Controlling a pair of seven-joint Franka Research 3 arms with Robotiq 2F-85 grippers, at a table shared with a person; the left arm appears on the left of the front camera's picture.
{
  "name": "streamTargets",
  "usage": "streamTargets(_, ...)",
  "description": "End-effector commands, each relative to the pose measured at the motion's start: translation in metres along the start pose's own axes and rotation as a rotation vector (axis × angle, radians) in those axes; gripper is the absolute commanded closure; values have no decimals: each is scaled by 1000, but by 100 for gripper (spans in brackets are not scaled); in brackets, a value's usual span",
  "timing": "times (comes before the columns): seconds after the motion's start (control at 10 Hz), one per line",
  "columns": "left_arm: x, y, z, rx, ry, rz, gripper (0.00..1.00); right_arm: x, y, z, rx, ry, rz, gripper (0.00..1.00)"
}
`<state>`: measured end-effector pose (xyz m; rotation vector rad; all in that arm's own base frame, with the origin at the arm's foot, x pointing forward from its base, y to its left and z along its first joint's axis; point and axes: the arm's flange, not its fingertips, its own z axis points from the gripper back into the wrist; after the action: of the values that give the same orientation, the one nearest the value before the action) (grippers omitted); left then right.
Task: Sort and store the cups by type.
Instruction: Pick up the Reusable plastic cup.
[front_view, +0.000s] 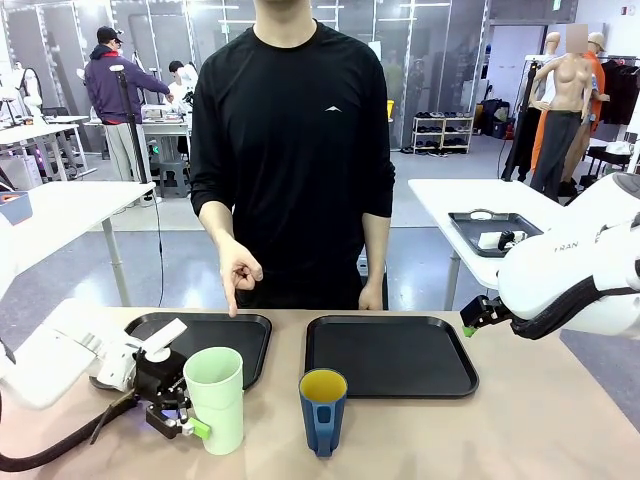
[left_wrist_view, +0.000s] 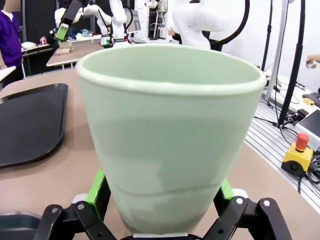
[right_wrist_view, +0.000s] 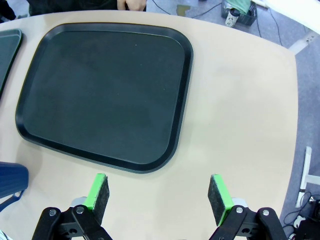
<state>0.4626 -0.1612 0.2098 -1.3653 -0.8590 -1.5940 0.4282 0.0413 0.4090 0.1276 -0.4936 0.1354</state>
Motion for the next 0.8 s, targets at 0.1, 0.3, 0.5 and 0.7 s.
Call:
streamTargets(0.1, -2, 9, -3, -30, -63, 14, 0, -1, 0, -1, 5, 2, -3, 0)
streamTargets(0.3, -3, 9, 0, -17, -98, 16, 0, -1, 0, -1, 5, 2, -3, 0)
streamTargets(0.5, 1, 11, -1, -24, -93, 5, 18, -1, 0, -1, 5, 2, -3, 0)
streamTargets(0.7, 2, 13, -1, -27, -92, 19, 37, -1, 0, -1, 5, 2, -3, 0)
